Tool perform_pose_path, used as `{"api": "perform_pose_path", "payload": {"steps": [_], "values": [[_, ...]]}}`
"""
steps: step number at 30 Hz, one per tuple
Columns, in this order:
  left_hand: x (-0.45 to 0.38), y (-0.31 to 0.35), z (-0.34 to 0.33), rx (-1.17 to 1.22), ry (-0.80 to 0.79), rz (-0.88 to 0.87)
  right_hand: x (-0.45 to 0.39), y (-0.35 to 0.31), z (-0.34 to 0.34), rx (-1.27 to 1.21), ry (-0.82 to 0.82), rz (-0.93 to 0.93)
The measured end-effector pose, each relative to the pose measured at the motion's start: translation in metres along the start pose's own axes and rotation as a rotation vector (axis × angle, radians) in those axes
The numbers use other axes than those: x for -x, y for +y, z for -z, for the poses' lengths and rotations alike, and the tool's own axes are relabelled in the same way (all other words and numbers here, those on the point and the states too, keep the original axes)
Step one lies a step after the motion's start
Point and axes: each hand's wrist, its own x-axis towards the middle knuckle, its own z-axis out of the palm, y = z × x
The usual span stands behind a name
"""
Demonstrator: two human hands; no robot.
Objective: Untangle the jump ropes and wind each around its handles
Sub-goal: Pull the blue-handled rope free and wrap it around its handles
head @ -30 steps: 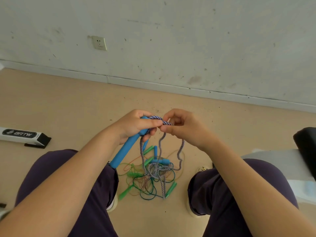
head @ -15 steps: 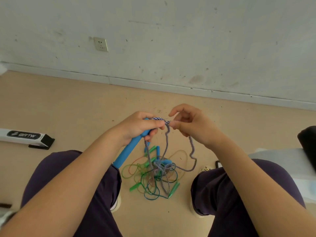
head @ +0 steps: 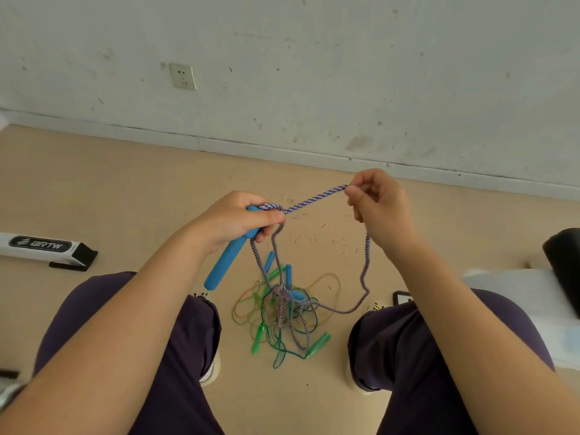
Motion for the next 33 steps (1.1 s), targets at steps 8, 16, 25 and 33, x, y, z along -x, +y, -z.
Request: {"api": "perform_pose_path", "payload": {"steps": [8, 16, 25, 33], "values": [[0.004, 0.005, -0.019, 0.101, -0.088, -0.049, 0.019, -0.008, -0.023, -0.02, -0.446, 0.053], [0.0, 0.0, -0.01, -0.002, -0.051, -0.008, 0.007, -0.008, -0.012, 0.114, -0.122, 0.062], [0.003, 0.001, -0.017, 0.058, -0.046, -0.019, 0.015, -0.005, -0.012, 0.009, -0.38, 0.009], [0.001, 0.0, -0.011, 0.046, -0.051, -0.024, 0.012, -0.009, -0.015, 0.04, -0.207, 0.062]]}}
